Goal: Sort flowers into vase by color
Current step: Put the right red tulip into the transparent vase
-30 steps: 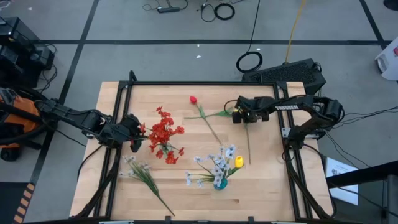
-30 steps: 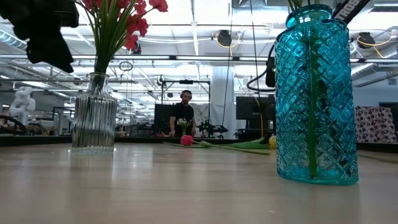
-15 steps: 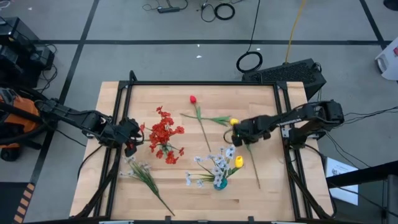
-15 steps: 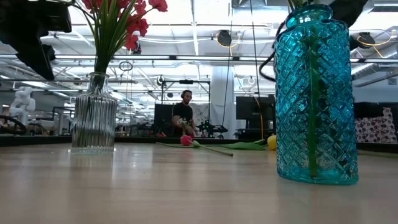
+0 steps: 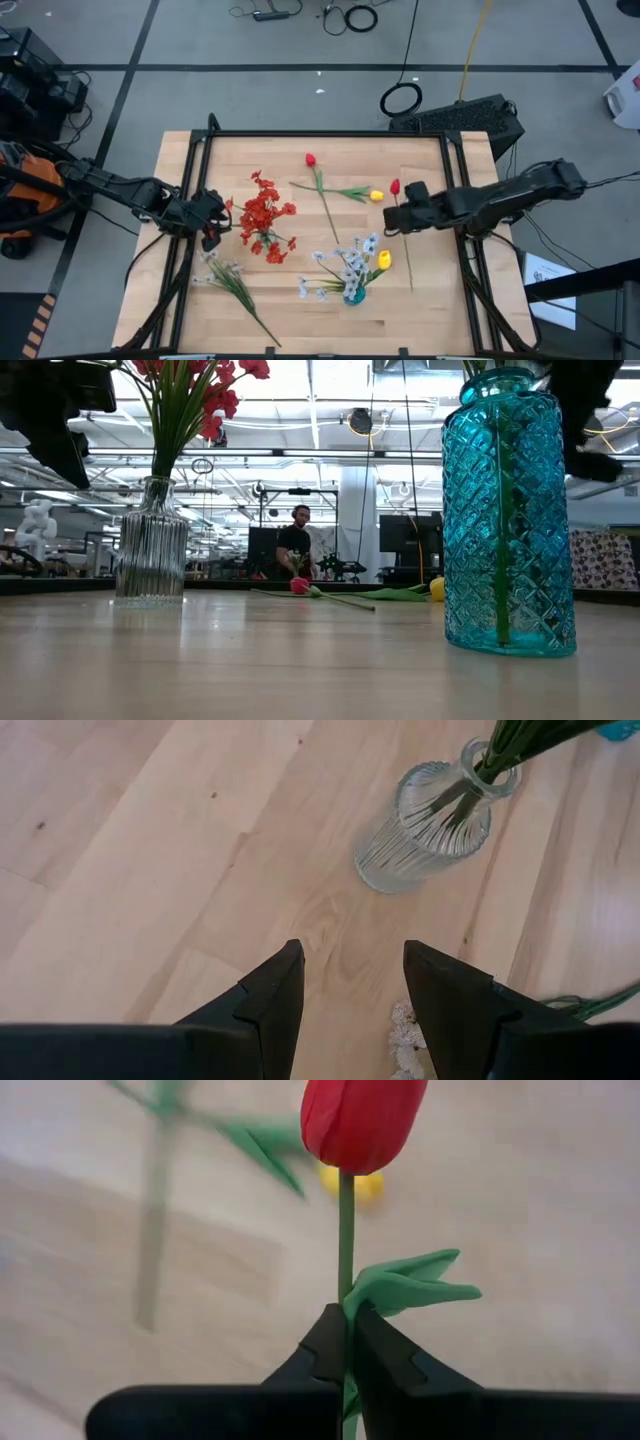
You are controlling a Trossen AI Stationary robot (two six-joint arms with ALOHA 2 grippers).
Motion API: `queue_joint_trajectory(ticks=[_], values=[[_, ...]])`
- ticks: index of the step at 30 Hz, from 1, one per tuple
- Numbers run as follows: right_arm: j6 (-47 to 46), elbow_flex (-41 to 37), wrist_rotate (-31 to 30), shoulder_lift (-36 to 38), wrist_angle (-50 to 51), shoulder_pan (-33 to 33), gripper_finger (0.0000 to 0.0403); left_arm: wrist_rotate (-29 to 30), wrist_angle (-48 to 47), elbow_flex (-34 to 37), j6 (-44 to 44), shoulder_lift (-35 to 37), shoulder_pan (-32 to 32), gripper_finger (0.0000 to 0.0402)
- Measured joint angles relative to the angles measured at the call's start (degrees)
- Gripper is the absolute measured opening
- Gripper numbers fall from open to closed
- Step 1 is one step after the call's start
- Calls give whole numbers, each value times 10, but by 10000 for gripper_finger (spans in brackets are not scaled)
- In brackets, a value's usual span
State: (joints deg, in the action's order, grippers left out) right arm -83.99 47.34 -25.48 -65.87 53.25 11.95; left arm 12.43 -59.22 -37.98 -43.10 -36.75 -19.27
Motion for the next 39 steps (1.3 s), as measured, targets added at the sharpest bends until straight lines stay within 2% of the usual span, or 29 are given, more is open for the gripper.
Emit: queue_joint_trajectory(ticks=[3, 6, 13, 18, 21, 25, 32, 36, 39], values=[[47, 17, -70, 36, -15, 12, 3, -1, 5, 0, -1, 0, 0, 177], [121, 33, -113, 67, -50, 19, 3, -3, 19, 0, -9, 0, 0, 177], [336, 48, -150, 112, -175, 21, 3, 10, 68, 0, -15, 0, 0, 177], [509, 48, -200, 108, -308, 19, 3, 13, 83, 0, -15, 0, 0, 177], [592, 48, -195, 95, -379, 15, 3, 13, 94, 0, -16, 0, 0, 177], [656, 48, -193, 70, -455, 15, 3, 13, 110, 0, -10, 0, 0, 177], [708, 48, -134, 14, -557, 8, 3, 16, 109, 0, -4, 0, 0, 177], [733, 48, -128, -6, -611, 8, 3, 13, 109, 0, 0, 0, 0, 177], [748, 48, -99, -16, -657, 8, 3, 13, 109, 0, 0, 0, 0, 177]])
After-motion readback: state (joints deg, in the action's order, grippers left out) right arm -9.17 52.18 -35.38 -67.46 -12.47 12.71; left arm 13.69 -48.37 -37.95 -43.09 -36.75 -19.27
